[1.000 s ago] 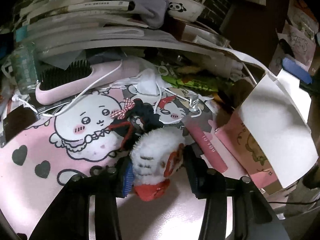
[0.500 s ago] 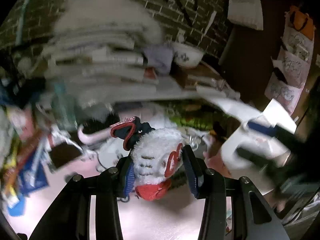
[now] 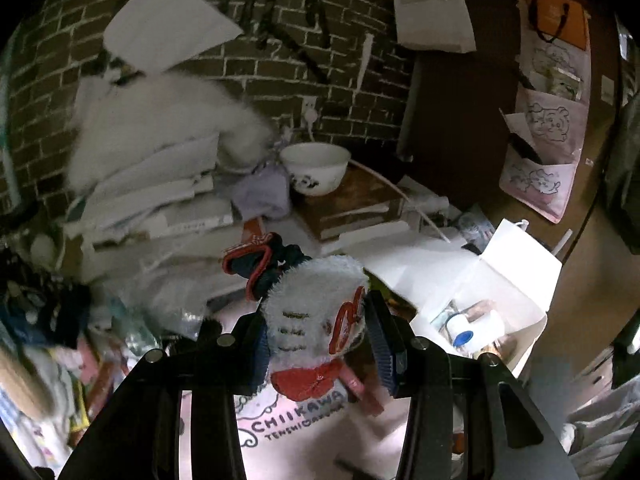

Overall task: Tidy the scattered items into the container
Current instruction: 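Carry the plush with the left gripper into the white box and release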

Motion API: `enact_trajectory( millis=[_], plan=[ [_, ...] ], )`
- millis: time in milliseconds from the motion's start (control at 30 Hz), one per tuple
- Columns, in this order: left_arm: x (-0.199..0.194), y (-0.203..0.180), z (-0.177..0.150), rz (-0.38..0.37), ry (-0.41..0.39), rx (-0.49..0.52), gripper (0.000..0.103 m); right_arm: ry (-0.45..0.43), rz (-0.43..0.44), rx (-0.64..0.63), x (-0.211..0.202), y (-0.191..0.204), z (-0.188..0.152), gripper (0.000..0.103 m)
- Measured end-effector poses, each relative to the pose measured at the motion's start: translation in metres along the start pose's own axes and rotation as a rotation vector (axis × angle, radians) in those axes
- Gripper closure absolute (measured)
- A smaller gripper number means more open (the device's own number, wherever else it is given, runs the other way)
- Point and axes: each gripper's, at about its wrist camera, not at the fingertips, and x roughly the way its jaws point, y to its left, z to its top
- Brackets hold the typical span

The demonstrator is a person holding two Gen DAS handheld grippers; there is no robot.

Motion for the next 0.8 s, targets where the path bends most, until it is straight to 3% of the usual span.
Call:
enact_trajectory(
  millis=[133,300,567,800],
  plan=[
    [-0.002,-0.018,0.014,-0.047,-0.009,0.018,0.065,0.003,-0.018,-0.001,0.009,0.012,-0.011,0.024],
    [0.006,-0.052,0.027,-0.199,0.004,0.044,0.065,0.042,-0.033,-0.003,0.038,0.023,-0.022,0.024],
    [0.045,-0.124,0.033,-0.378,0.140,0.142,0.065,0.083,-0.136,-0.020,0.084,0.024,-0.033,0.024],
    [0.081,-0.163,0.018,-0.434,0.268,0.175,0.065,0.096,-0.121,0.014,0.095,0.018,-0.034,0.024]
  ],
)
